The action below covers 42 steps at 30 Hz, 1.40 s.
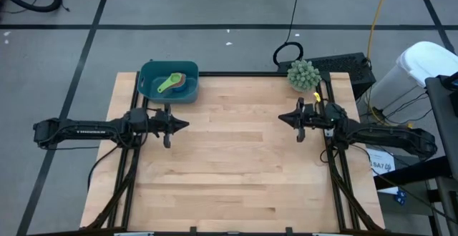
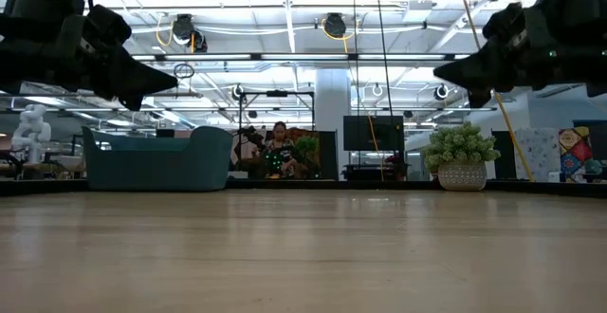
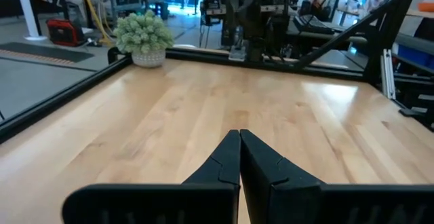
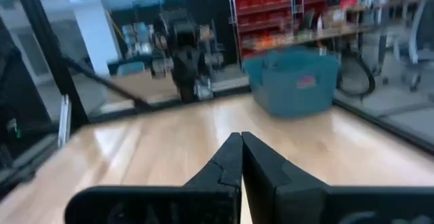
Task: Nest measuring cups in basket
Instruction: Return to Home position
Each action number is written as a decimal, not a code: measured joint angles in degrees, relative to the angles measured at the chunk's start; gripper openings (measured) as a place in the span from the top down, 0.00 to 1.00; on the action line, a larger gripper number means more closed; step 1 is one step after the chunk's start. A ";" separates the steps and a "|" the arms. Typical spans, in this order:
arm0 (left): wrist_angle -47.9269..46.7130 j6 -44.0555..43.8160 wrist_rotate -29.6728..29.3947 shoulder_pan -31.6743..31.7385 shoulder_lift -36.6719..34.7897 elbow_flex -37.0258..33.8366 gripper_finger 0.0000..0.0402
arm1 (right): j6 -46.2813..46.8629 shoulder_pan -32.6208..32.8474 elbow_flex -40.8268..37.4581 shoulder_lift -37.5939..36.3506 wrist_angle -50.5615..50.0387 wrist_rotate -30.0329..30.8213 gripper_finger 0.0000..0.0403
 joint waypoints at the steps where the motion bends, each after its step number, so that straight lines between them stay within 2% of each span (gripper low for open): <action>1: -0.16 0.12 -0.02 -0.01 -0.02 0.00 0.99 | -0.55 -0.06 -0.02 0.12 -0.79 0.00 1.00; 9: -1.74 2.09 -0.47 0.08 -0.02 0.02 0.99 | -2.51 -1.70 -0.13 1.81 -0.72 -1.45 1.00; 21: 1.64 4.71 -0.54 0.11 -0.02 0.02 0.95 | -1.38 -4.26 -0.24 1.88 12.82 -7.63 1.00; 29: 10.82 6.18 -0.80 0.11 -0.02 0.07 0.98 | -0.94 -4.72 -0.26 1.90 22.57 -7.72 1.00; 35: 12.11 3.06 -6.17 0.11 0.03 0.07 0.95 | 1.29 -4.72 -0.28 1.49 27.08 -7.72 1.00; 39: 19.48 2.28 -6.54 -0.07 -0.02 0.07 0.99 | 3.81 -4.72 -0.28 1.31 32.66 -7.90 1.00; 42: 20.53 1.49 -6.57 -0.06 -0.06 0.09 0.98 | 6.64 -4.70 -0.28 1.24 35.57 -8.09 1.00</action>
